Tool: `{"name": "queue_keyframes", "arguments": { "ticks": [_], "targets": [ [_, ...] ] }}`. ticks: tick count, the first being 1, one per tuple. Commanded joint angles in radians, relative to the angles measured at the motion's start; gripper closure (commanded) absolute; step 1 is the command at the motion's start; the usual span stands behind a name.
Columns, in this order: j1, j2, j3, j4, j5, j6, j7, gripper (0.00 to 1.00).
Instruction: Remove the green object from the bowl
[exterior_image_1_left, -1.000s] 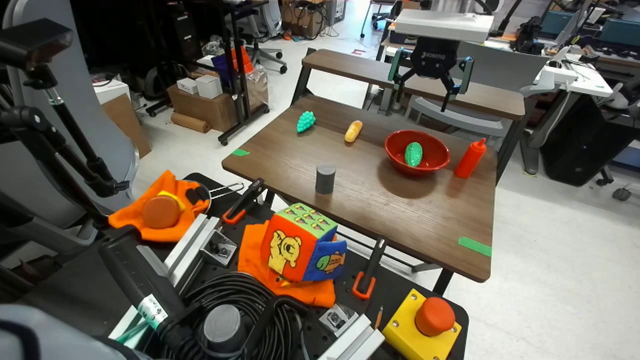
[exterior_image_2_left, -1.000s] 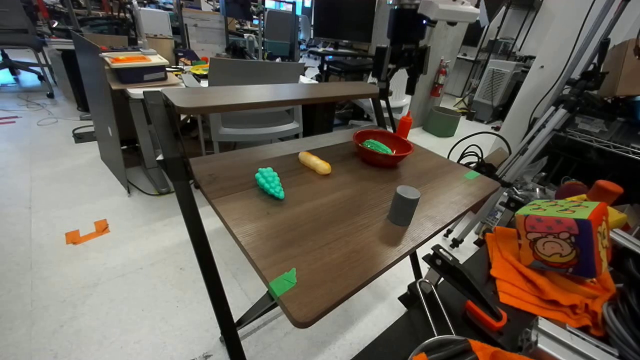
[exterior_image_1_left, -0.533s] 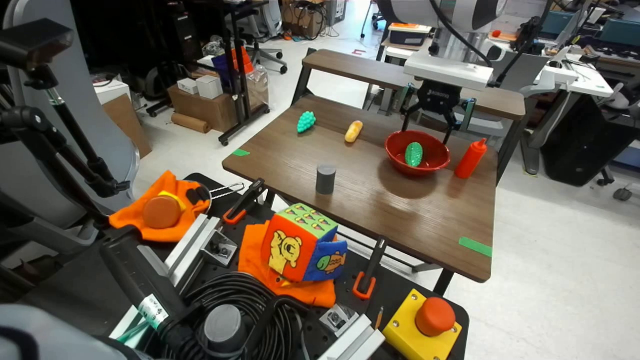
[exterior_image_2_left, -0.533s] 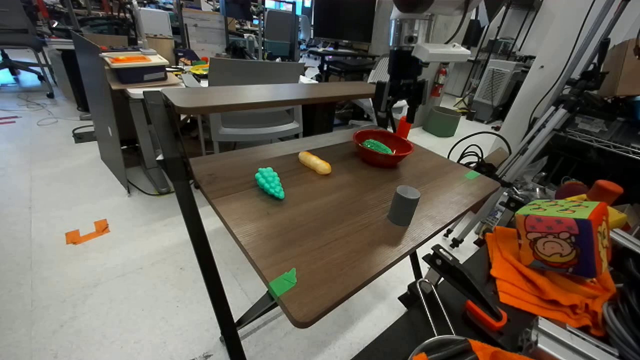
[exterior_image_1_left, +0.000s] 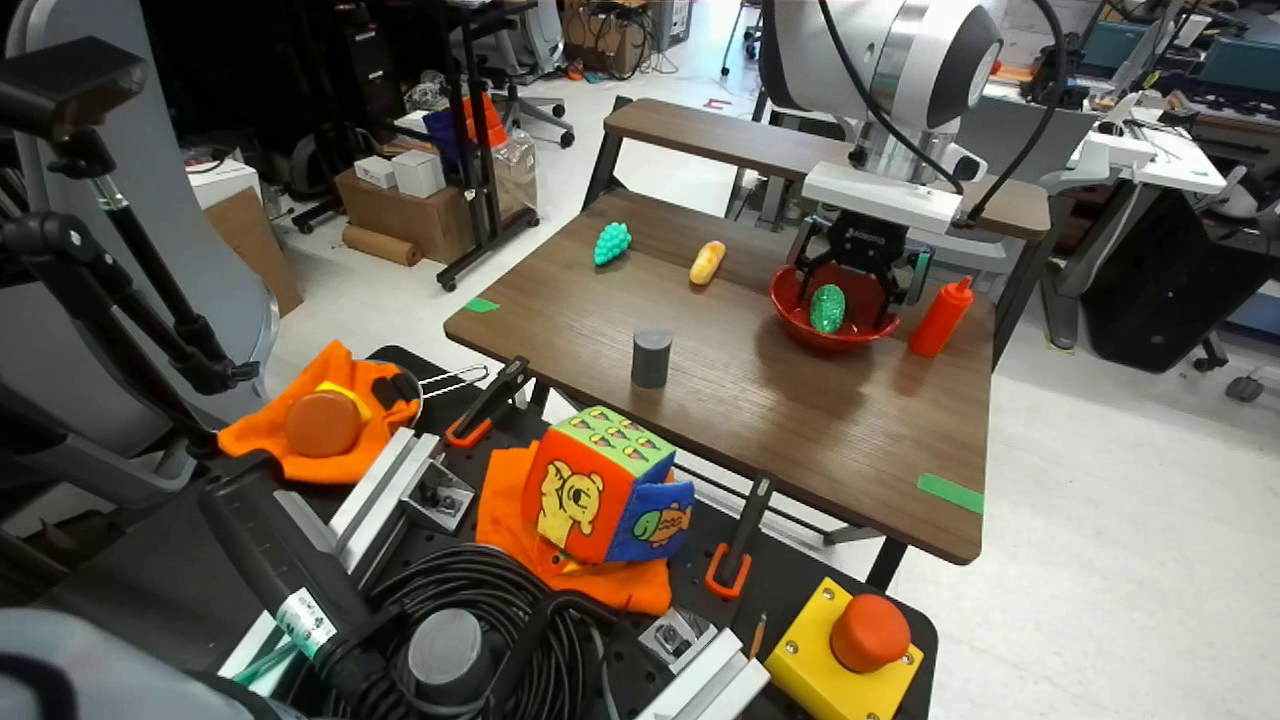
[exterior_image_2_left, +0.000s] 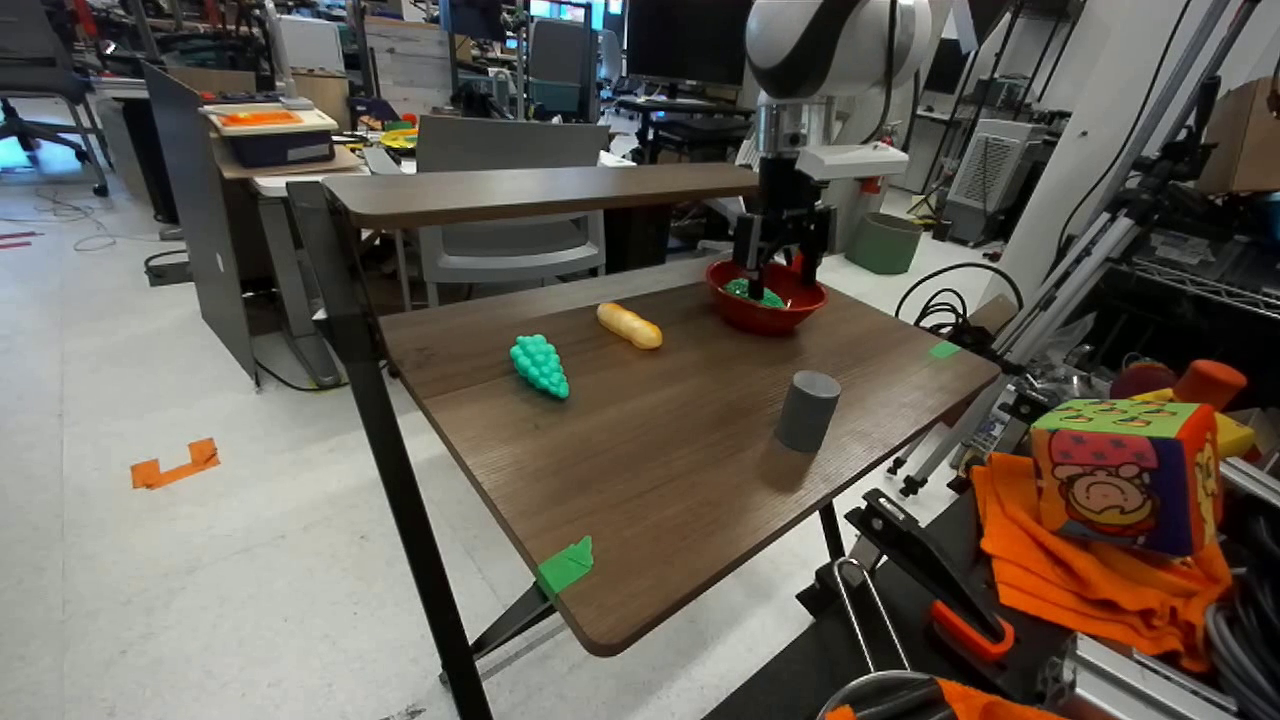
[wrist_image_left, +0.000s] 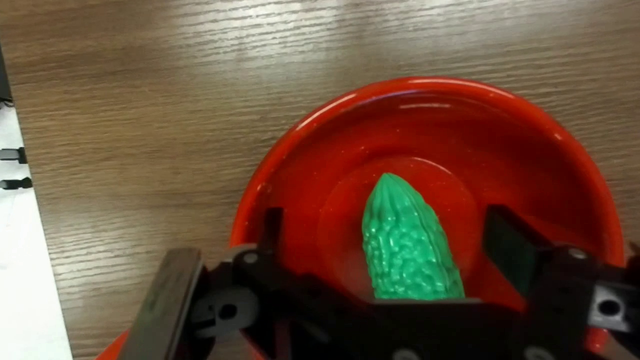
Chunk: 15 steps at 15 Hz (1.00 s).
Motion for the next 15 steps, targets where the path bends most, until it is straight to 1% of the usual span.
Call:
{"name": "queue_keyframes", "arguments": {
  "ticks": [1,3,4,5,8,12,15],
  "targets": [
    [0.017,0.081,-0.011,0.123,0.012,-0.080,0.018,0.00],
    [0.022,0.108,-0.012,0.160,0.009,-0.104,0.024,0.00],
    [0.025,0.120,-0.013,0.178,0.008,-0.118,0.025,0.12],
    [0.027,0.130,-0.014,0.193,0.006,-0.128,0.026,0.26],
    [0.029,0.152,-0.015,0.229,0.004,-0.153,0.025,0.51],
    [0.031,0.145,-0.010,0.240,0.001,-0.162,0.014,0.79],
    [0.053,0.057,-0.002,0.169,-0.017,-0.124,-0.012,0.81]
  ]
}}
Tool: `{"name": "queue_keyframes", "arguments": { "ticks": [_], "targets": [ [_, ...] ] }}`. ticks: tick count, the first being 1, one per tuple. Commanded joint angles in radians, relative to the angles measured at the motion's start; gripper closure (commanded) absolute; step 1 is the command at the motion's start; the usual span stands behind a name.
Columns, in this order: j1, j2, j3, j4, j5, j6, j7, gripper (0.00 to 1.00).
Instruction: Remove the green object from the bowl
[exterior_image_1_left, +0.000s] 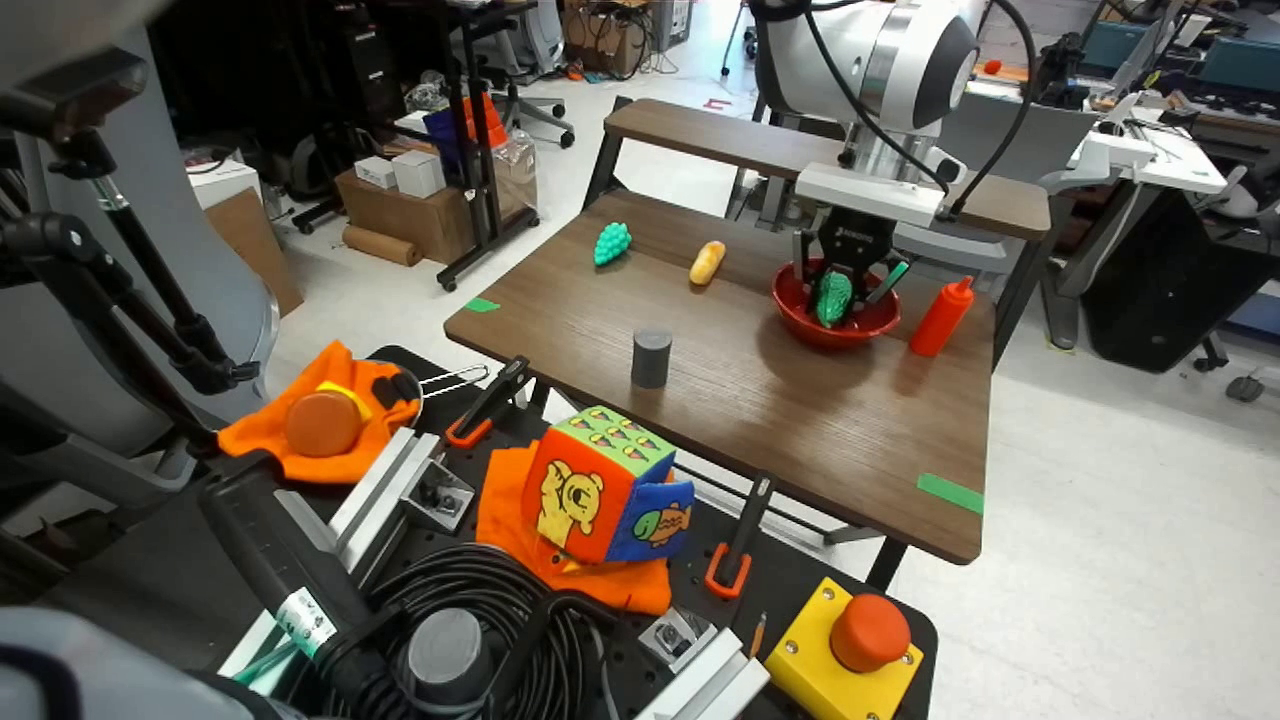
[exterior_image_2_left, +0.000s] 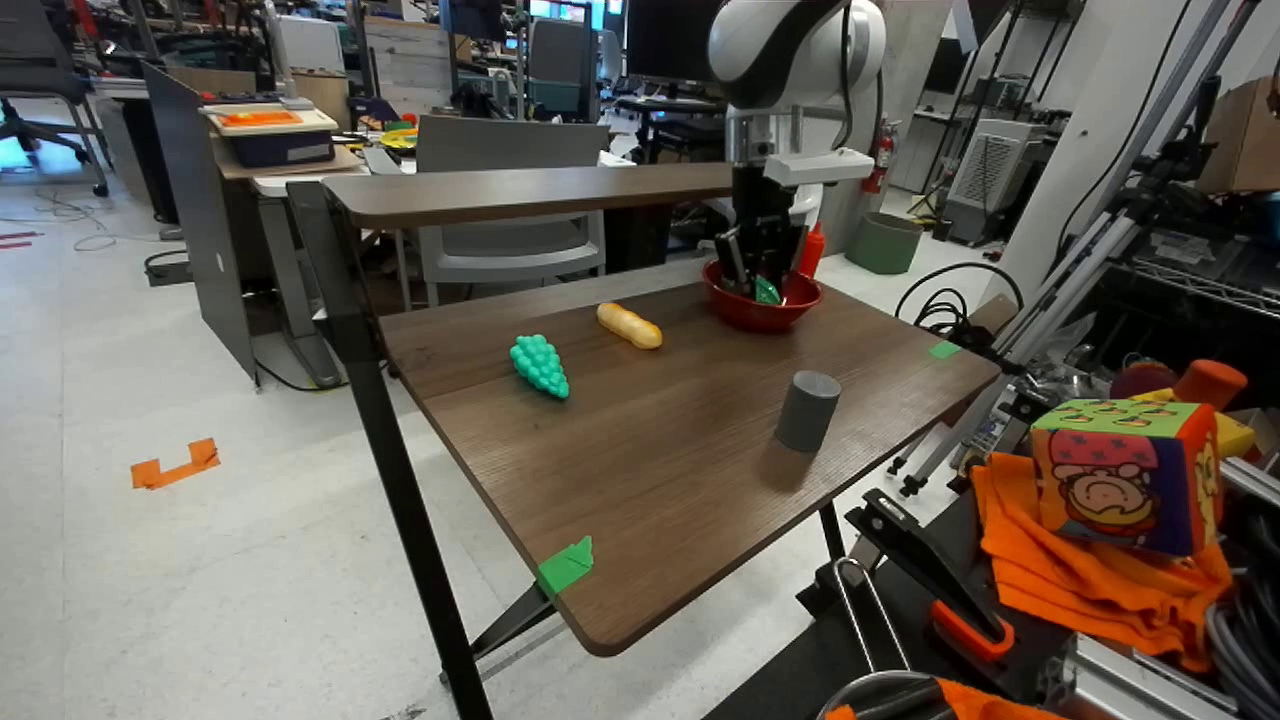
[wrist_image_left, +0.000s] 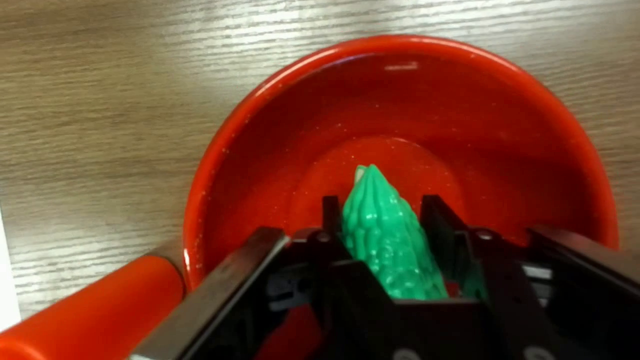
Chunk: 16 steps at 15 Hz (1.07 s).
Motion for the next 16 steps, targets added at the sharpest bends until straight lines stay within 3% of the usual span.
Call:
{"name": "queue_keyframes", "arguments": {
  "ticks": [1,10,13,16],
  "targets": [
    [0.035,-0.099,0.000,-0.066,-0.022,0.016,-0.039,0.81],
    [0.102,-0.479,0.031,-0.497,-0.073,0.077,-0.125,0.81],
    [0.128,-0.540,0.046,-0.633,-0.105,0.114,-0.144,0.81],
    [0.168,-0.542,0.050,-0.722,-0.212,0.168,-0.167,0.81]
  ]
}}
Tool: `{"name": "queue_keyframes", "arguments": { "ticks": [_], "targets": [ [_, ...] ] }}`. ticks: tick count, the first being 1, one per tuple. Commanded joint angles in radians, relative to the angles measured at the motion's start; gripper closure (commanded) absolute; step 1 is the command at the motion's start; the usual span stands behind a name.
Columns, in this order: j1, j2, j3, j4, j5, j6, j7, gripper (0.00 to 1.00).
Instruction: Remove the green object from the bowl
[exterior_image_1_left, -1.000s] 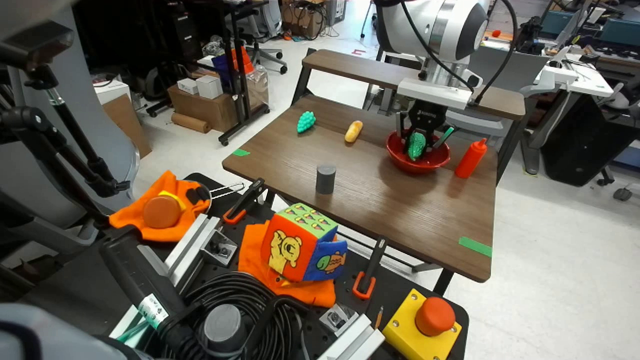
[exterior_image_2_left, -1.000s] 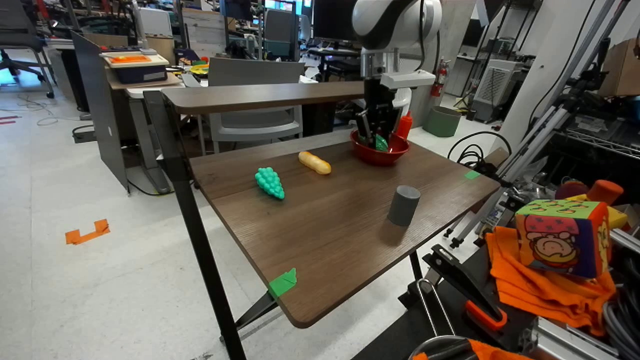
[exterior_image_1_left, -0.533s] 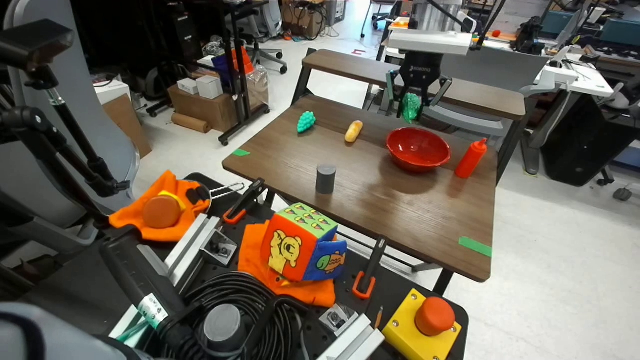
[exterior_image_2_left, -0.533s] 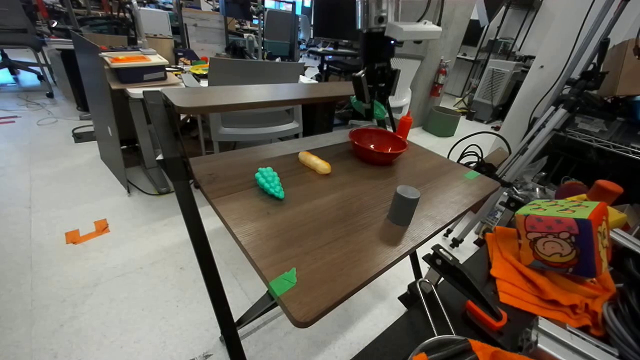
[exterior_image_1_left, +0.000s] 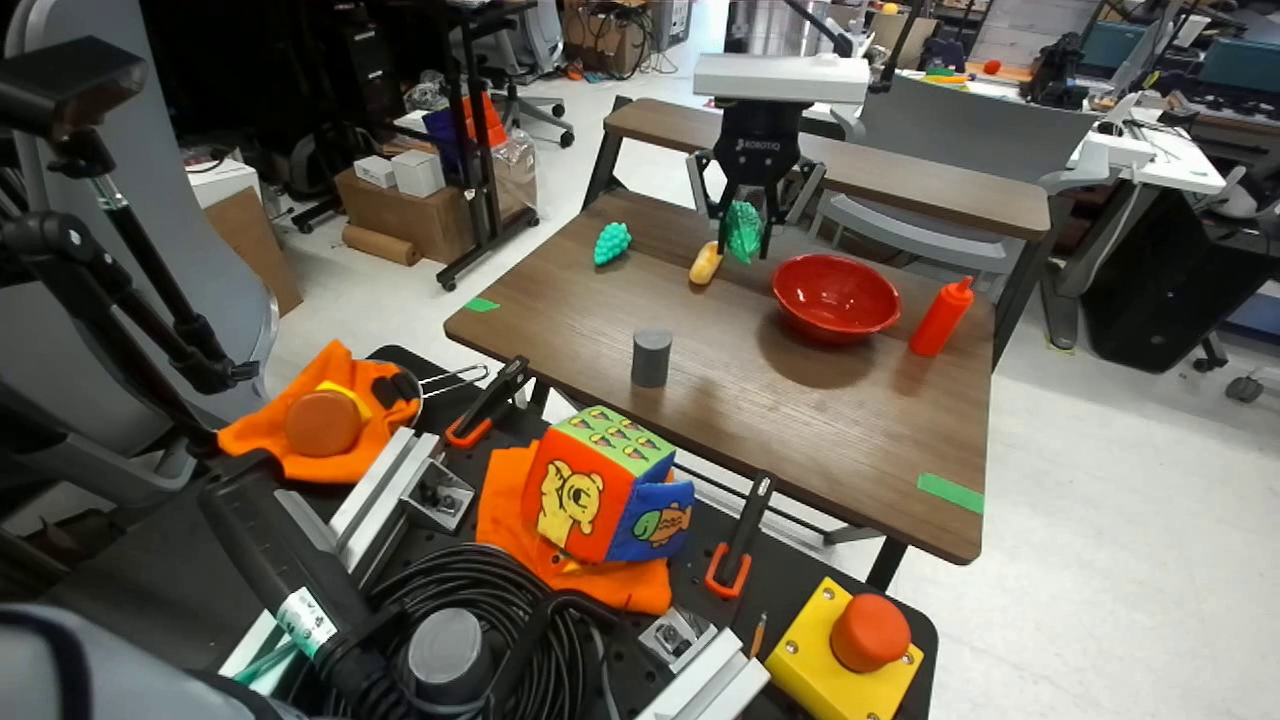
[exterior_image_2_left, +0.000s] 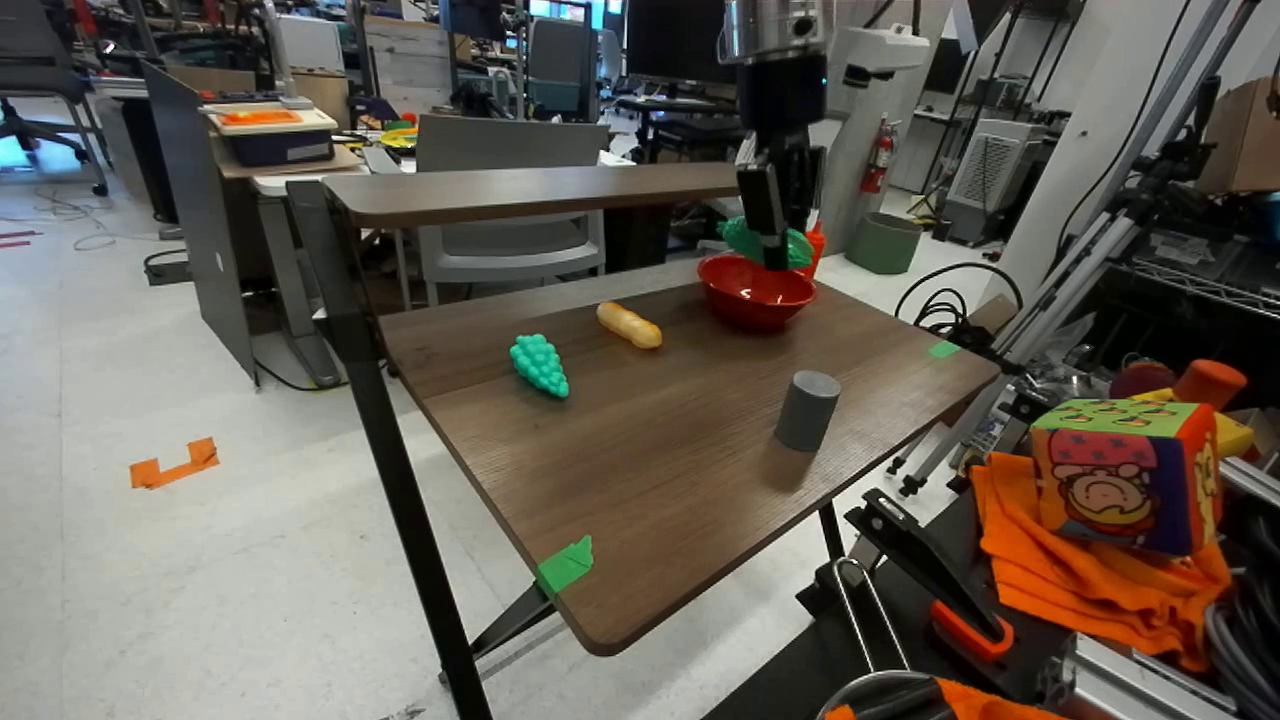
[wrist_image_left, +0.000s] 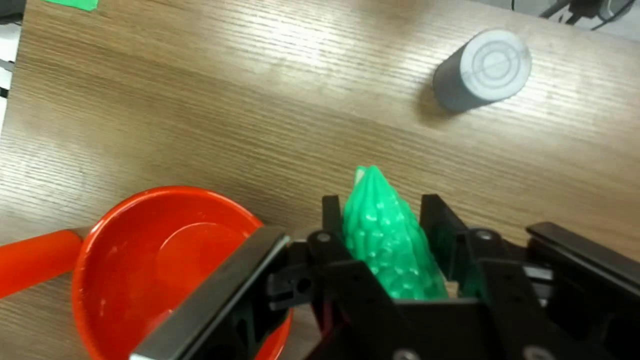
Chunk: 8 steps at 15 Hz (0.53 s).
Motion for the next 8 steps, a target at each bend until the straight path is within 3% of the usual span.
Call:
{"name": "queue_keyframes", "arguments": {
  "ticks": [1,5,8],
  "targets": [
    [0.040,-0.031,0.002,-0.138,-0.133,0.096,-0.031,0.81],
    [0.074,0.069,-0.019,-0.107,-0.259,0.147,0.003,0.81],
    [0.072,0.141,-0.022,-0.052,-0.277,0.119,-0.006,0.81]
  ]
}}
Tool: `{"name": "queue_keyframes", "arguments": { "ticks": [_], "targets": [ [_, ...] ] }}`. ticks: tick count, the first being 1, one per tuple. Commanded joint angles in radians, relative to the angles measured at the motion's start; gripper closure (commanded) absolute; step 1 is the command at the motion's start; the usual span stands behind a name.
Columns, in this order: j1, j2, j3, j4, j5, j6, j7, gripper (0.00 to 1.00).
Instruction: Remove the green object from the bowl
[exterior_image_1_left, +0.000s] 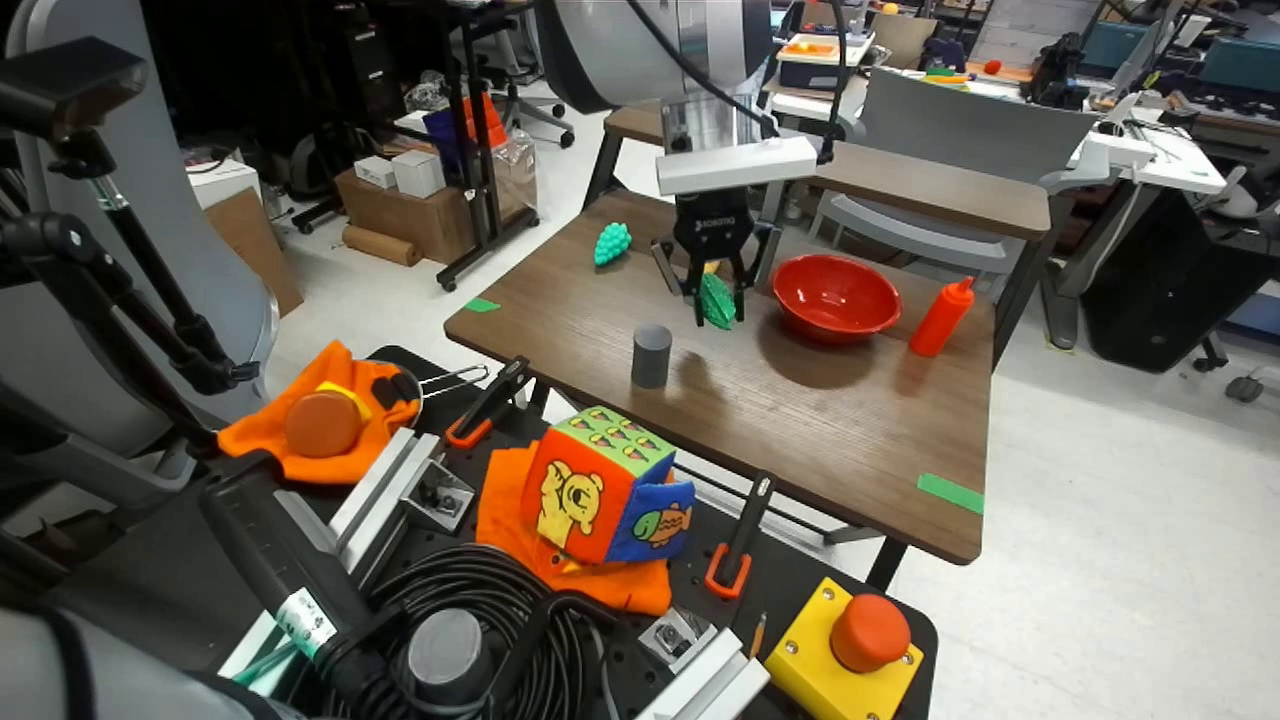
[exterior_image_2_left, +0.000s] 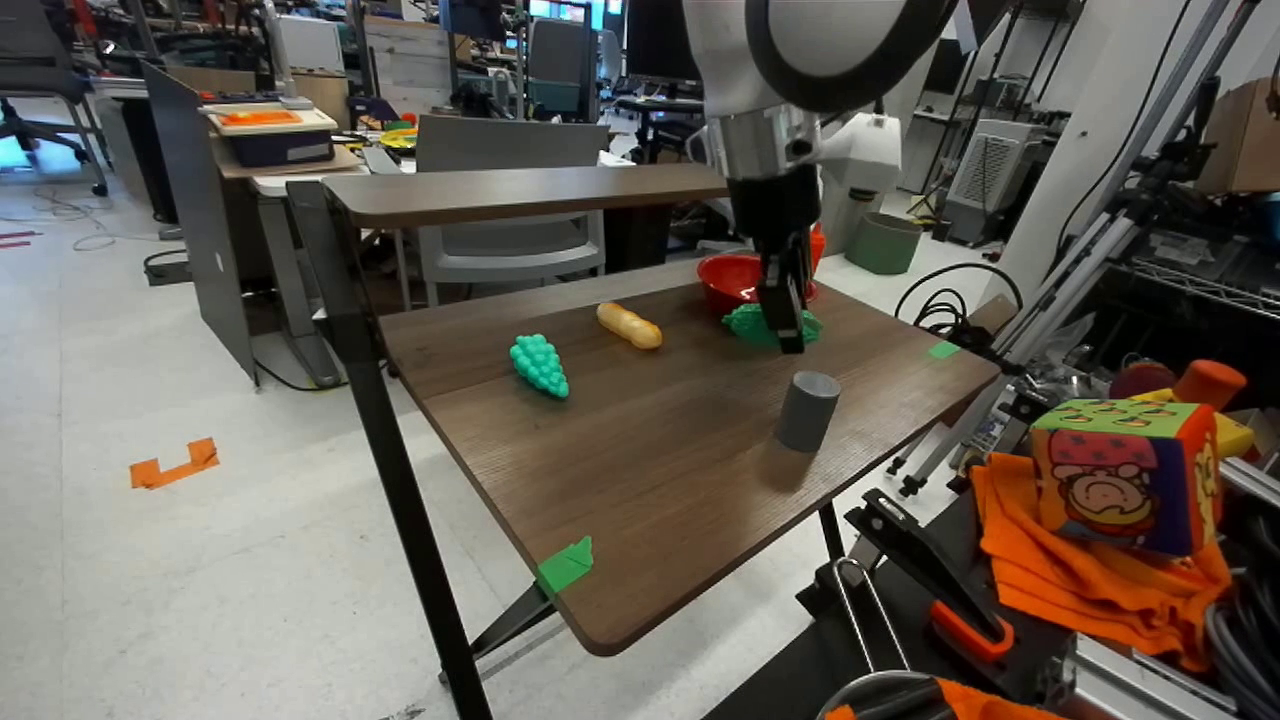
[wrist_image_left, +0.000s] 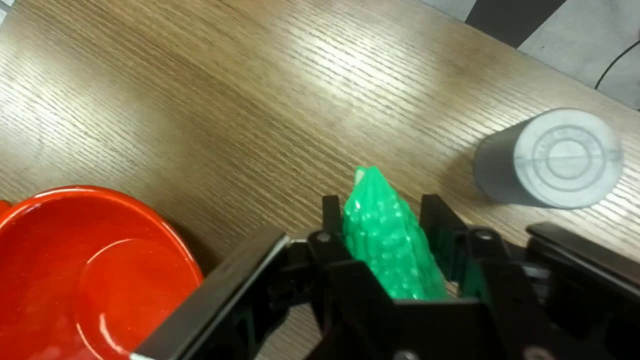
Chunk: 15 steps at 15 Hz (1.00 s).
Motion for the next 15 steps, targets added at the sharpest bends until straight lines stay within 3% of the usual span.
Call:
{"name": "queue_keyframes", "arguments": {
  "ticks": [1,9,10,12,15],
  "targets": [
    [0.004,0.089,-0.014,0.077,-0.025,-0.018,-0.014,0.81],
    [-0.006,0.176,-0.026,0.150,-0.013,-0.042,-0.022,0.81],
    [-0.004,0.174,-0.026,0.146,-0.013,-0.056,-0.022,0.31],
    [0.005,0.161,-0.032,0.134,-0.026,-0.078,-0.019,0.25],
    [-0.003,0.114,-0.017,0.098,-0.002,-0.108,-0.015,0.02]
  ]
}}
